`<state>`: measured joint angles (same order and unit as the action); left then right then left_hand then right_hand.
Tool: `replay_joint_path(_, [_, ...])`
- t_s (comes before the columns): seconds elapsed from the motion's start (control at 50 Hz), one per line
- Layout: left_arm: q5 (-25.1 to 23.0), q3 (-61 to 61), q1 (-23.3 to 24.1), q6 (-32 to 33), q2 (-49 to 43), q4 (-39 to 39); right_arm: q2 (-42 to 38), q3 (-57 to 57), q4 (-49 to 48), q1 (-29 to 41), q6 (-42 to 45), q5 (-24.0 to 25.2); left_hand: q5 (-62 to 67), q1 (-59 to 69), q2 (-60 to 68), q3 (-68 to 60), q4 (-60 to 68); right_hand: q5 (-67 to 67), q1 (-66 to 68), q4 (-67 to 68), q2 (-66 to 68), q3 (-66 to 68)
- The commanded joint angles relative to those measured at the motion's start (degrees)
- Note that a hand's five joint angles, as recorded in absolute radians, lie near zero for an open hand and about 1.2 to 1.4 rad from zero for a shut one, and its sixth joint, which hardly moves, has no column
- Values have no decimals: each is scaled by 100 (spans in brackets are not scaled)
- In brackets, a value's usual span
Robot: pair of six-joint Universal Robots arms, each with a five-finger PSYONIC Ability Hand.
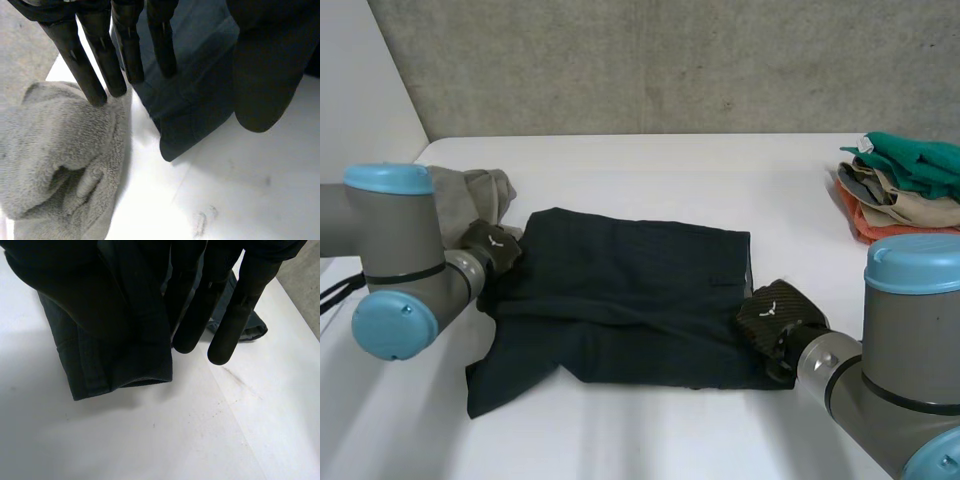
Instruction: Fold the laundry.
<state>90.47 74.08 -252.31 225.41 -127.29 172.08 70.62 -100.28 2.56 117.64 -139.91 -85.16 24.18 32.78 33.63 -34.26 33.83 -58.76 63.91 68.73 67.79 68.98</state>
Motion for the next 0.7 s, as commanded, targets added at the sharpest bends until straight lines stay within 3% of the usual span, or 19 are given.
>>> replay_joint_path(0.02, [-73,317,-99,-576,915,-166,66,-9,-19,-13,-28,-1,-379,-238,-324,386,-344,-1124,1609,1127,1221,1102])
replay_joint_path(0.14, [-757,896,-195,-989,1566,-648,66,-9,-28,23,-28,8,-379,-238,-324,386,-344,-1124,1609,1127,1221,1102])
replay_joint_path(0.26, [-1365,1372,-205,-1016,1480,-931,58,-9,-28,31,-28,-9,-412,-272,-357,420,-377,-1124,1609,1127,1221,1102])
replay_joint_path(0.34, [-1295,1346,-231,-1042,1103,-660,49,-9,-28,40,-28,-9,-312,-172,-257,320,-277,-1124,1609,1127,1221,1102])
replay_joint_path(0.4, [-1225,1267,-222,-1051,882,-448,49,-9,-19,40,-28,-9,592,733,647,-584,627,-1124,1609,1127,1221,1102])
replay_joint_path(0.42, [-1164,1224,-213,-1069,777,-326,66,-18,-10,23,-28,-18,2662,2802,2717,-2654,2697,-1124,1609,1127,1221,1102])
replay_joint_path(0.46, [-1093,1171,-205,-1121,758,-255,75,-18,-1,14,-28,-18,4575,4715,4630,-4567,4610,-1124,1609,1127,1221,1102])
replay_joint_path(0.56, [-672,1441,-65,-1437,1353,-473,224,-35,104,-21,-10,-27,4582,4722,4637,-4574,4617,-1124,1609,1127,1221,1102])
replay_joint_path(0.7, [-794,2408,41,-1175,2752,-1448,698,-176,1455,-258,709,96,4582,4722,4637,-4574,4617,-1124,1609,1127,1221,1102])
